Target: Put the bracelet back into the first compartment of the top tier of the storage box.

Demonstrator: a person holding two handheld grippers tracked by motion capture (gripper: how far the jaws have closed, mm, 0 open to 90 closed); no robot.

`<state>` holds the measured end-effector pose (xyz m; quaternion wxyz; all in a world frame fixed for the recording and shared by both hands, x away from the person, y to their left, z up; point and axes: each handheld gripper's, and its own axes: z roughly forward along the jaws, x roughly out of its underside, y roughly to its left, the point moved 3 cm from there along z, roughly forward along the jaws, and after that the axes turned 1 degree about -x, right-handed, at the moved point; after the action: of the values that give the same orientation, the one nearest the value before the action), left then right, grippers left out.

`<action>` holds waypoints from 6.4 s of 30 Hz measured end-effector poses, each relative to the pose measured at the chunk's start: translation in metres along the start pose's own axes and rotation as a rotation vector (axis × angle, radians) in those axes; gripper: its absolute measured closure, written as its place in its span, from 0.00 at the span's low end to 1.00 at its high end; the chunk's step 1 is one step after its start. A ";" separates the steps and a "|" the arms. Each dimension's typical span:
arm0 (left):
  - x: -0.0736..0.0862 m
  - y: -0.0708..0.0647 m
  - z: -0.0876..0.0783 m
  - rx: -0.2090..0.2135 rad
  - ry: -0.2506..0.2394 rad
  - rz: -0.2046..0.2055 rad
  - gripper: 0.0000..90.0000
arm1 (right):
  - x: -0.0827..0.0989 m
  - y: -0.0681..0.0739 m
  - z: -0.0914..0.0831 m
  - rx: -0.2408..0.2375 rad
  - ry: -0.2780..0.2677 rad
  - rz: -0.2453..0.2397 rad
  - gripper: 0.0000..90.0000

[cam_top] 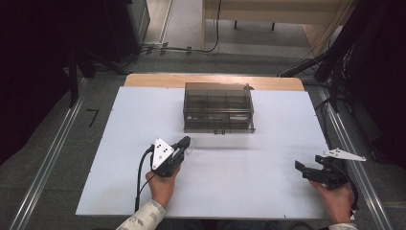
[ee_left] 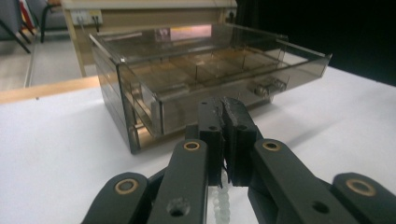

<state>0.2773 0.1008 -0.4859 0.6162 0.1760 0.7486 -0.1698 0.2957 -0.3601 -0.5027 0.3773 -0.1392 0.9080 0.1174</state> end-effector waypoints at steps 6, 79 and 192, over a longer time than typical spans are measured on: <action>-0.003 0.001 0.001 0.009 -0.021 -0.005 0.97 | 0.000 0.000 0.001 0.001 0.004 0.000 0.12; -0.053 0.020 0.037 0.053 -0.185 -0.104 0.97 | 0.000 0.000 0.003 0.005 0.011 -0.014 0.12; -0.031 0.044 0.047 -0.126 0.052 -0.143 0.16 | 0.000 -0.001 0.002 0.007 0.006 -0.014 0.12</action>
<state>0.3440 0.1155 -0.4658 0.5928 0.0874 0.7842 -0.1613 0.2970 -0.3603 -0.5039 0.3760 -0.1444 0.9085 0.1111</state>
